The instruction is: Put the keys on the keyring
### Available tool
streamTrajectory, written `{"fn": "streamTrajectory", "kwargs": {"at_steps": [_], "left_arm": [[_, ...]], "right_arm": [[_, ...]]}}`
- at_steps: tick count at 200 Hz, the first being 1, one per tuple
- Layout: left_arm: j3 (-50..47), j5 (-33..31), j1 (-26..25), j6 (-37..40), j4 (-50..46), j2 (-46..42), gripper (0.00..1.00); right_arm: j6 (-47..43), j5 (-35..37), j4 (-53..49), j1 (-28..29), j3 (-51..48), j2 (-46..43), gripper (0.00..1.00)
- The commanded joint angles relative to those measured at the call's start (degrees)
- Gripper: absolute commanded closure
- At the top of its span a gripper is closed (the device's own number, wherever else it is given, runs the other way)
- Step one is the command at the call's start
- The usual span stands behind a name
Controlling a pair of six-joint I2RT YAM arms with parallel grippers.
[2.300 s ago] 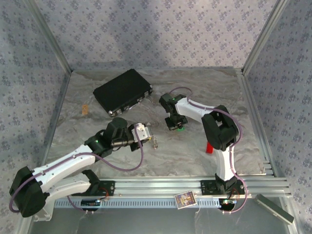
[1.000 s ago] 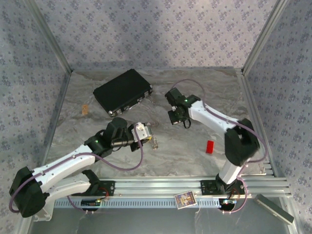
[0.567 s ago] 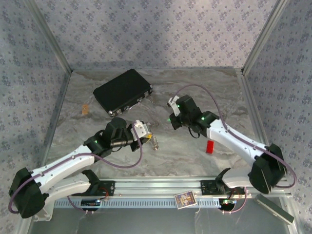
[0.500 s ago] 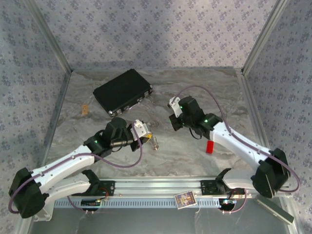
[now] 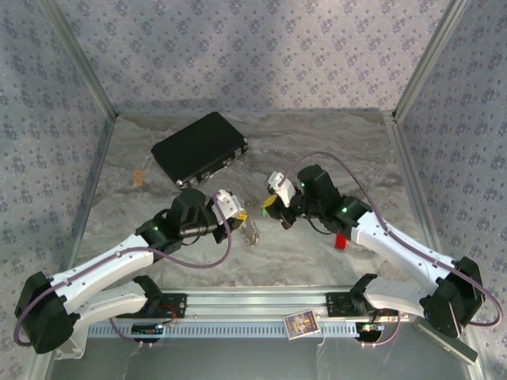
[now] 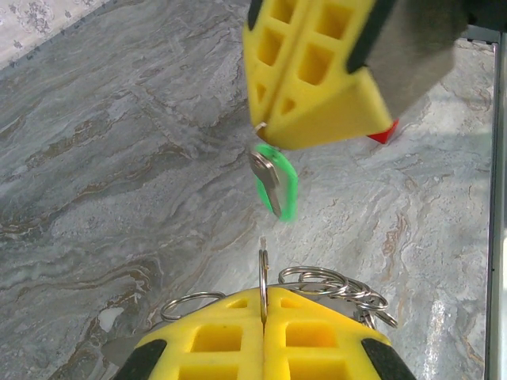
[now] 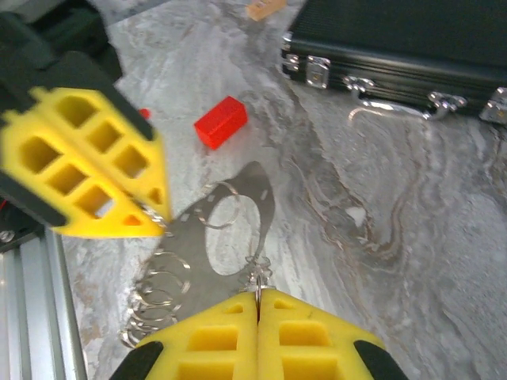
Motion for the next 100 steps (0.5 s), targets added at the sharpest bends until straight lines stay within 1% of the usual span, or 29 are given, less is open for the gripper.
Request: {"fn": "streamTrajectory", "kwargs": {"at_steps": [1, 29, 51, 100], "left_arm": [[2.3, -0.1, -0.5, -1.3, 2.7, -0.2, 1.00], [2.3, 0.0, -0.5, -1.3, 2.5, -0.2, 1.00], [2.3, 0.2, -0.5, -1.0, 2.4, 0.0, 1.00], [2.3, 0.8, -0.5, -0.3, 2.3, 0.4, 1.00]], "right_arm": [[-4.1, -1.5, -2.0, 1.6, 0.3, -1.3, 1.00], [-6.1, 0.6, -4.3, 3.5, 1.1, -1.3, 1.00], [-6.9, 0.6, -5.3, 4.5, 2.0, -0.9, 1.00], [-6.4, 2.7, -1.3, 7.0, 2.5, 0.4, 1.00]]}}
